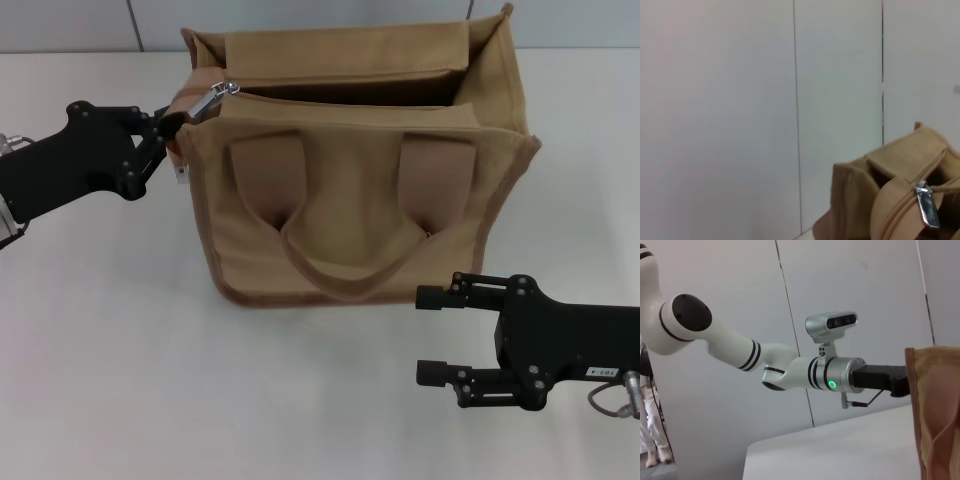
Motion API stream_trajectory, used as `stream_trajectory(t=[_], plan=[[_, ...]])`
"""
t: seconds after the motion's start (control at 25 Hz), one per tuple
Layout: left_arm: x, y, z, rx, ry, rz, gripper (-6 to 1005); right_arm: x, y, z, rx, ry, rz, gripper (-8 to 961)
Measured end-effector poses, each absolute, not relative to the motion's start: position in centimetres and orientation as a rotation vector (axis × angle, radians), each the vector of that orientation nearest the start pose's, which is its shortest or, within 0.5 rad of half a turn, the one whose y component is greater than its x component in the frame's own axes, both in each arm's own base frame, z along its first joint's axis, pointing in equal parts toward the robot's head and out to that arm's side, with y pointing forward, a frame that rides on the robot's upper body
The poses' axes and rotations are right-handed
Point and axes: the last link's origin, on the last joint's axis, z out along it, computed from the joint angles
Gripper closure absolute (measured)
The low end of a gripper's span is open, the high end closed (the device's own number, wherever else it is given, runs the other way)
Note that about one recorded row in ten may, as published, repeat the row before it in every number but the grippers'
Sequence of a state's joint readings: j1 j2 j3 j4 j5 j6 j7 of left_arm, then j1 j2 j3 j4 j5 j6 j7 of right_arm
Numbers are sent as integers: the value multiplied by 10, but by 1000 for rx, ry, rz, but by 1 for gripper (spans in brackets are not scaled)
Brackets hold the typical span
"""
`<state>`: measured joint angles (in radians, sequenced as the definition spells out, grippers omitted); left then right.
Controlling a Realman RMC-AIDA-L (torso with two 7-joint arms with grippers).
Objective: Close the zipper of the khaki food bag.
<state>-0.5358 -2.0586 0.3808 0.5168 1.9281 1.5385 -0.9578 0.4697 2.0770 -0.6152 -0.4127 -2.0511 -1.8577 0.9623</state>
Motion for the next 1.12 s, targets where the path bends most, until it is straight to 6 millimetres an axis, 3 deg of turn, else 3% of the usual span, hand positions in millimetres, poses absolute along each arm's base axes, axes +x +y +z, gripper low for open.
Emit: stream_trajectory(t=[0.28, 0.64, 0.96, 1.12], plan=[[-264, 328, 39, -2376, -219, -1028, 981, 262, 253, -23, -2864, 304, 1117, 211], [-254, 327, 38, -2376, -181, -1089, 981, 251, 250, -12, -2824, 286, 1276, 211], [-246, 332, 35, -2314, -249, -1199, 980, 227, 272, 9, -2757, 505, 1511, 211], [-241, 338, 30, -2317, -278, -1217, 979, 218, 284, 17, -2762, 616, 1538, 211]])
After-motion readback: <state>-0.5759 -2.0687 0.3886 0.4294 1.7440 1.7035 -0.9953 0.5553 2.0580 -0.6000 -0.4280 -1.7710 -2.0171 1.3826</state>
